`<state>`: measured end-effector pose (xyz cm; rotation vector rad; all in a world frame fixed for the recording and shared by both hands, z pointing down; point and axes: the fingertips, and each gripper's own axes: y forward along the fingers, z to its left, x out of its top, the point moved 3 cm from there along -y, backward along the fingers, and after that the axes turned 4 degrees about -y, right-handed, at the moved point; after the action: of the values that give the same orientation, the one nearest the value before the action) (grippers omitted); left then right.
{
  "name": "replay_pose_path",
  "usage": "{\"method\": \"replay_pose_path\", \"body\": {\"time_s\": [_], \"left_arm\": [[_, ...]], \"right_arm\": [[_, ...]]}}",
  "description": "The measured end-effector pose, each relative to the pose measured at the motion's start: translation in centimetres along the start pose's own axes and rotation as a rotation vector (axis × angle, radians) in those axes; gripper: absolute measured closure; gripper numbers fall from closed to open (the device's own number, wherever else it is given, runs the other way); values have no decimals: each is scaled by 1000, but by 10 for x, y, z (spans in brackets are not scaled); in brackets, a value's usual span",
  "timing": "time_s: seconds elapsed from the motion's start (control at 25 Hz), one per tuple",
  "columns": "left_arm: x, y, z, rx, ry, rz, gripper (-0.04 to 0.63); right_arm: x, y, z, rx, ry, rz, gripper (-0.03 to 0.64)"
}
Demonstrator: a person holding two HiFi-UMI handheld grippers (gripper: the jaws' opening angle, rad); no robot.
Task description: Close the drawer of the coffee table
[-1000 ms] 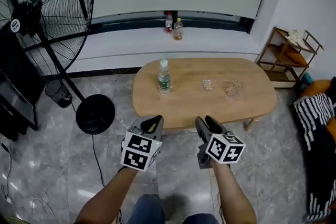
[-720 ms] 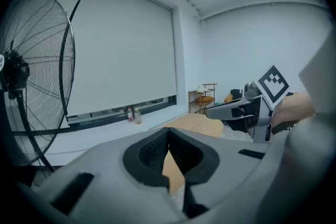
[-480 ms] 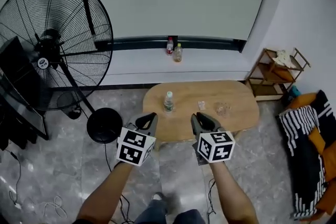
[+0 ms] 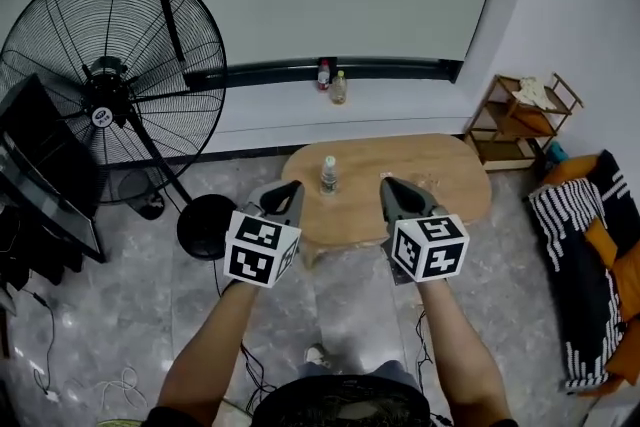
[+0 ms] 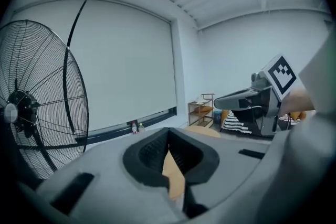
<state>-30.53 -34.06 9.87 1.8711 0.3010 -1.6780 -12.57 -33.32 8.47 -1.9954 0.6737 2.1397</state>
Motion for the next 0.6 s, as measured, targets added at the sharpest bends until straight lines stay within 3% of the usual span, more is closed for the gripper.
{"method": "replay_pose_path", "body": {"time_s": [0.6], "left_arm": [[0, -7, -6, -8, 13, 9, 592]], "right_arm": [[3, -6, 16, 11, -21, -16, 612]]}}
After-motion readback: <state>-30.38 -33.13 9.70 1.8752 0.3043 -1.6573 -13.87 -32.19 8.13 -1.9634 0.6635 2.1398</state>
